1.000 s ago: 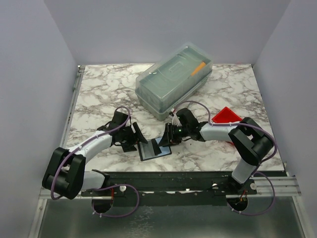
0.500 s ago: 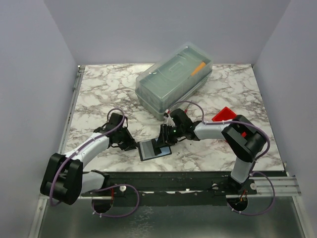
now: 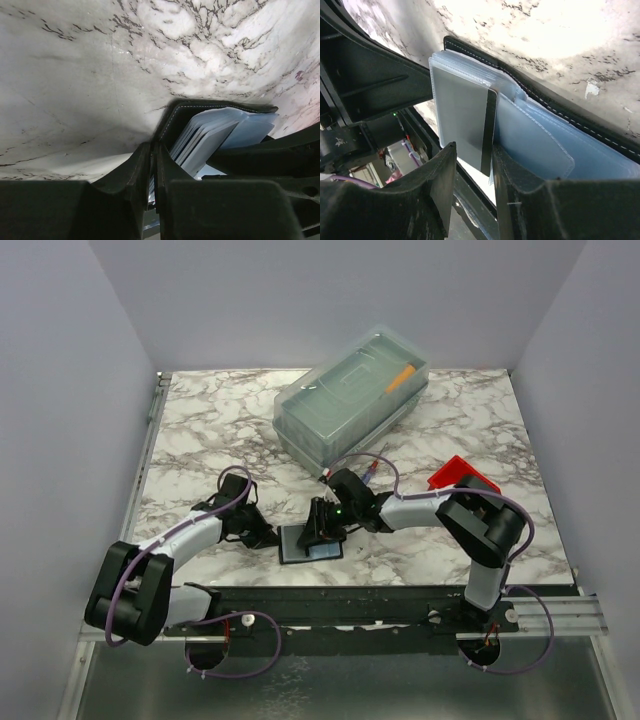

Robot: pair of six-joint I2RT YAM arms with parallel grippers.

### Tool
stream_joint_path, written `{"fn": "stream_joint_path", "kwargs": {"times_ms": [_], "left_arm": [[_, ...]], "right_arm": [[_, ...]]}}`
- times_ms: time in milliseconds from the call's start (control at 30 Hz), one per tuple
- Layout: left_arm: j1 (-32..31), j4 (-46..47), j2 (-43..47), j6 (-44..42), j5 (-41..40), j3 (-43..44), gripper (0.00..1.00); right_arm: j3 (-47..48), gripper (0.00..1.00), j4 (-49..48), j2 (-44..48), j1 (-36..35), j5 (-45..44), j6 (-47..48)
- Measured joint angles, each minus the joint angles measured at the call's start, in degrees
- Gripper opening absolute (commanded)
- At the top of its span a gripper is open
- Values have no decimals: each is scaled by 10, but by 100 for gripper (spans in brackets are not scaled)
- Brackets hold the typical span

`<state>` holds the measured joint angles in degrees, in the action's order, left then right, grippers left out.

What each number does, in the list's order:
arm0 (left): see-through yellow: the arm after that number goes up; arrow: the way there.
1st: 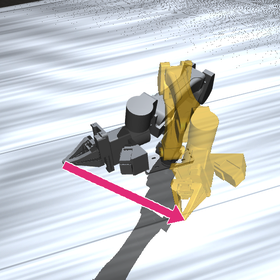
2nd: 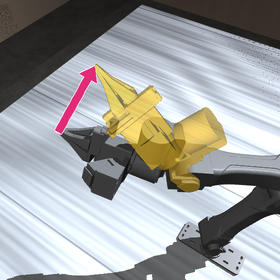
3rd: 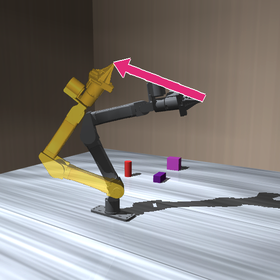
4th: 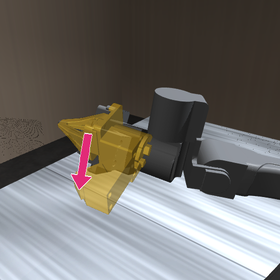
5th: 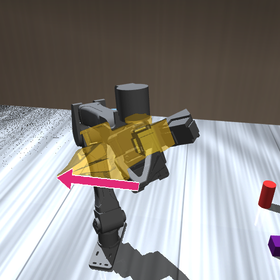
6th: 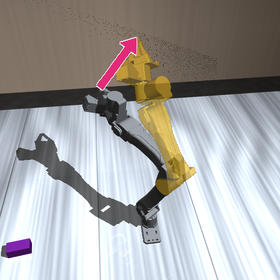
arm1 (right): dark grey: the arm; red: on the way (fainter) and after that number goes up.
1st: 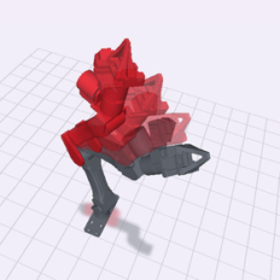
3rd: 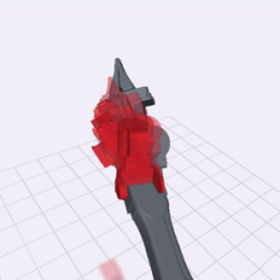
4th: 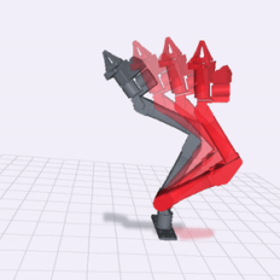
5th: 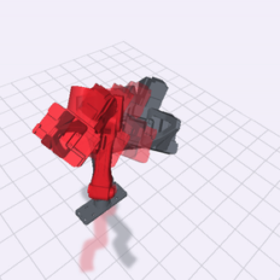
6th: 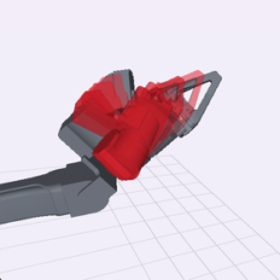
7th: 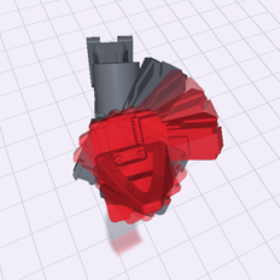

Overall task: Put the credit cards into the card holder
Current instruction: Insert the credit card into the card slot.

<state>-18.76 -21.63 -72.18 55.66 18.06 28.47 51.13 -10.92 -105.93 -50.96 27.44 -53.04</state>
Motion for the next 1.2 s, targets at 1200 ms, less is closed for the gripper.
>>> {"fn": "stream_joint_path", "kwargs": {"times_ms": [1200], "left_arm": [[0,-12,33,7,-10,-12,23]], "right_arm": [[38,56,168,54,-37,-131,-54]]}}
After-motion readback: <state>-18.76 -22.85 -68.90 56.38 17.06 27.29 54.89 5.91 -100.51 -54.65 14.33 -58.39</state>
